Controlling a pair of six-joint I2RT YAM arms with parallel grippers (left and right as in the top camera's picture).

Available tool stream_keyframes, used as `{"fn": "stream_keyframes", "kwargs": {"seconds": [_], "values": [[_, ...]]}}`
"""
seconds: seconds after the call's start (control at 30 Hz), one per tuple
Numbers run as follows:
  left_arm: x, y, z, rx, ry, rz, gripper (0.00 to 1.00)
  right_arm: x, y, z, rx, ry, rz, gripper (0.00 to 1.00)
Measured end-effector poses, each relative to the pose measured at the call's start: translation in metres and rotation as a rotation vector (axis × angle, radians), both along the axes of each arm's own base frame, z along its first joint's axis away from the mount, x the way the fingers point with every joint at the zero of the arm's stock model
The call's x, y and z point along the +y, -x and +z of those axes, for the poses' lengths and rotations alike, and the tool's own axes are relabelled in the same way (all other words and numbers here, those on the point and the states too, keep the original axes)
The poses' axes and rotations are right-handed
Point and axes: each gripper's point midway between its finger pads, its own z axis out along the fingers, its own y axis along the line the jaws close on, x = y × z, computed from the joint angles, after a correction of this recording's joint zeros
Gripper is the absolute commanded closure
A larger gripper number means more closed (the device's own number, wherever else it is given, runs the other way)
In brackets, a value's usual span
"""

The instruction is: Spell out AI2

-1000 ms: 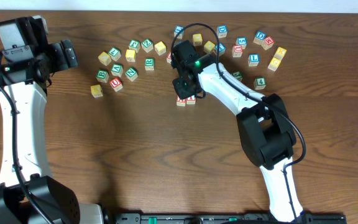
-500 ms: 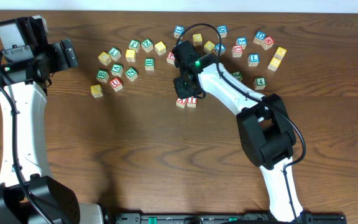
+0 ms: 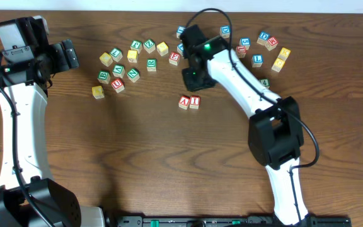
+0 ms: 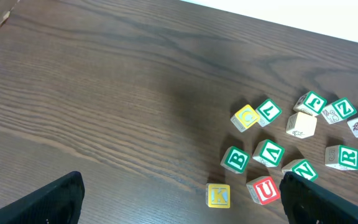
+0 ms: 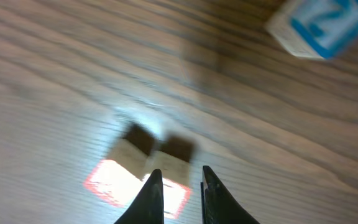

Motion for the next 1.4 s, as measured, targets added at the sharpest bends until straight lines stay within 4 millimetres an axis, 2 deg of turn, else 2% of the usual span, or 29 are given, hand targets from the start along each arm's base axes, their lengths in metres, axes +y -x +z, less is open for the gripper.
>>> {"fn": "stream_keyframes", "kwargs": {"seconds": [0.17,0.23,0.37,0.93,1.4], "values": [[0.000,0.000,0.000,0.000,0.000,0.000,0.01,-0.025,0.005,-0.023,0.056,0.029,-0.068,0.87],[0.000,0.000,0.000,0.000,0.000,0.000,0.01,-0.030,0.015,-0.033,0.093,0.043,-0.075,0.87],[0.000,0.000,0.000,0.000,0.000,0.000,0.01,-0.032,0.024,-0.041,0.123,0.054,-0.081,0.86],[0.000,0.000,0.000,0.000,0.000,0.000,0.01,-0.021,0.025,-0.042,0.110,0.040,-0.086,0.86],[0.000,0.000,0.000,0.000,0.000,0.000,0.01,-0.021,0.028,-0.045,0.118,0.045,-0.084,0.86]]}}
